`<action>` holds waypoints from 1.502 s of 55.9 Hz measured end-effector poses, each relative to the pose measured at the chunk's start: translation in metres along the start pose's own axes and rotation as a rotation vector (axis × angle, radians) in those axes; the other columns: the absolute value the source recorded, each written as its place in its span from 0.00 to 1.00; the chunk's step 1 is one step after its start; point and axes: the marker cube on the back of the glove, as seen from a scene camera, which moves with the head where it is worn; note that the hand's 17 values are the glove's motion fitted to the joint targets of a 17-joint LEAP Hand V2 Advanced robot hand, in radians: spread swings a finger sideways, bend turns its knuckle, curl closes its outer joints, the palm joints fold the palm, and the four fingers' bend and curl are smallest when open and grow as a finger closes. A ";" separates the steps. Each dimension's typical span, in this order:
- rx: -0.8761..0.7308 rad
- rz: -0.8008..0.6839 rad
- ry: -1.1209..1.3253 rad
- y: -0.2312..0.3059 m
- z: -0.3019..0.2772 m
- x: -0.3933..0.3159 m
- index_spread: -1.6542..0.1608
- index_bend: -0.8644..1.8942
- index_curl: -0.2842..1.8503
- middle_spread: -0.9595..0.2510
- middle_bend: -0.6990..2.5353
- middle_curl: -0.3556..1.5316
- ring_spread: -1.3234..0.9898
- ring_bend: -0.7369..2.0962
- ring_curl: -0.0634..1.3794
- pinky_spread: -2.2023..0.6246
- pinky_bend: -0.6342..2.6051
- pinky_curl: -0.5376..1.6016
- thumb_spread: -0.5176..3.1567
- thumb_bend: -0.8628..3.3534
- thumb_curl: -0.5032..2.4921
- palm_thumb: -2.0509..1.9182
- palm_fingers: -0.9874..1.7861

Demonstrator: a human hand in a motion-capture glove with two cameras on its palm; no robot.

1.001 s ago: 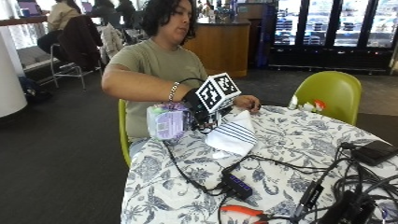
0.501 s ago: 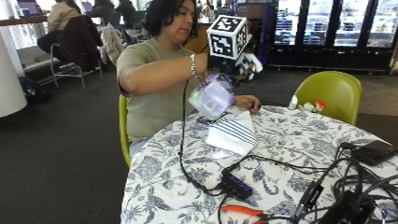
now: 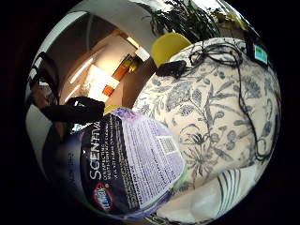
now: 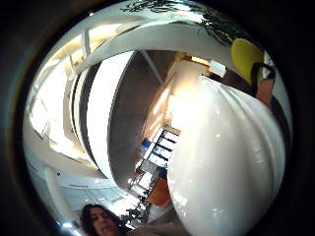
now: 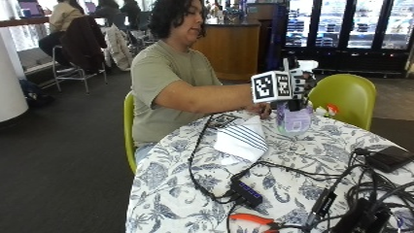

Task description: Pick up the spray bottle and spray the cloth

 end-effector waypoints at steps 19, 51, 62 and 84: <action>0.033 0.020 0.051 0.005 0.018 0.041 0.76 0.43 0.41 0.63 0.38 0.48 0.48 0.50 0.40 0.68 0.34 0.47 0.22 0.20 0.44 0.77 0.84; -0.166 0.114 0.010 0.014 0.009 0.048 0.75 0.40 0.41 0.63 0.39 0.48 0.48 0.50 0.39 0.67 0.34 0.46 0.23 0.20 0.44 0.76 0.82; -0.301 0.083 0.062 0.046 -0.038 0.058 0.74 0.37 0.38 0.71 0.36 0.45 0.53 0.41 0.35 0.78 0.27 0.44 0.33 0.19 0.41 0.74 0.55; -0.600 -0.091 0.139 0.149 -0.174 0.048 0.71 0.37 0.31 0.74 0.29 0.39 0.53 0.36 0.28 0.83 0.25 0.41 0.41 0.20 0.36 0.71 0.52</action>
